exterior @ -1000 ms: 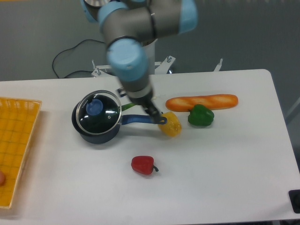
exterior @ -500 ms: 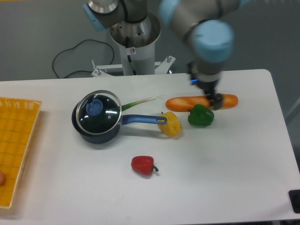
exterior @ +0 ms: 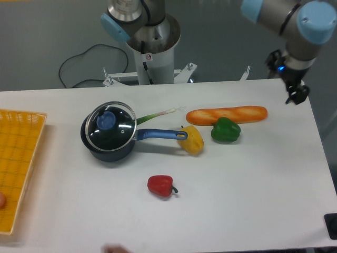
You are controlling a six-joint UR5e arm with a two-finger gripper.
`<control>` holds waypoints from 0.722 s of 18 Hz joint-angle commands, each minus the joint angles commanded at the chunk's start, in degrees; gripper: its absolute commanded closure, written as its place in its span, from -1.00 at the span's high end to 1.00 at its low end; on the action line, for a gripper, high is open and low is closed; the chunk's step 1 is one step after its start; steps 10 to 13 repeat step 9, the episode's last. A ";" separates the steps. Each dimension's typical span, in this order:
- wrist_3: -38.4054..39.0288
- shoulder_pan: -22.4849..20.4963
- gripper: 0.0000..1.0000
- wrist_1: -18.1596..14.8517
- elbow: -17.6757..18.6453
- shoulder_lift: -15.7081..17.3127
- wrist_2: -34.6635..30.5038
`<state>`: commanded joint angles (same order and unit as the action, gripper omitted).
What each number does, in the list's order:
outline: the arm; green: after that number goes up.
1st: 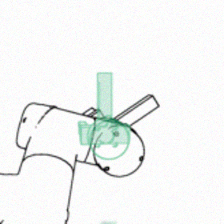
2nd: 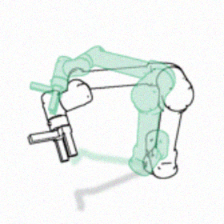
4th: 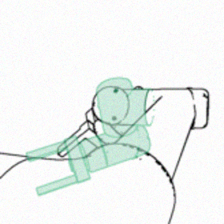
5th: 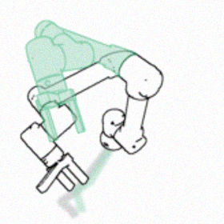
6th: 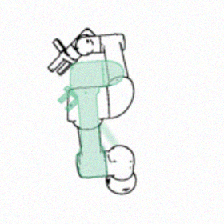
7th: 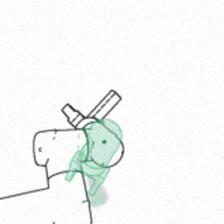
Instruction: Close the pot lid
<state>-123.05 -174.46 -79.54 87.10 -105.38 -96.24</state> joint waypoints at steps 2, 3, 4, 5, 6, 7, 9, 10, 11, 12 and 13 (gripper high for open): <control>-0.61 -1.14 1.00 -0.18 0.52 0.09 0.00; -0.79 -1.49 1.00 -0.18 0.79 0.09 0.17; -0.88 -1.84 1.00 -0.18 0.70 0.18 0.35; -0.88 -1.94 1.00 -0.26 0.79 0.18 0.87; -0.79 -1.76 1.00 -0.27 0.70 0.26 1.05; -0.70 -1.50 1.00 -0.18 0.79 0.26 1.23; -0.09 -1.32 1.00 -0.09 0.70 0.44 1.49; -0.09 -1.32 1.00 -0.09 0.70 0.44 1.49; -0.09 -1.32 1.00 -0.09 0.70 0.44 1.49; -0.09 -1.32 1.00 -0.09 0.70 0.44 1.49; -0.09 -1.32 1.00 -0.09 0.70 0.44 1.49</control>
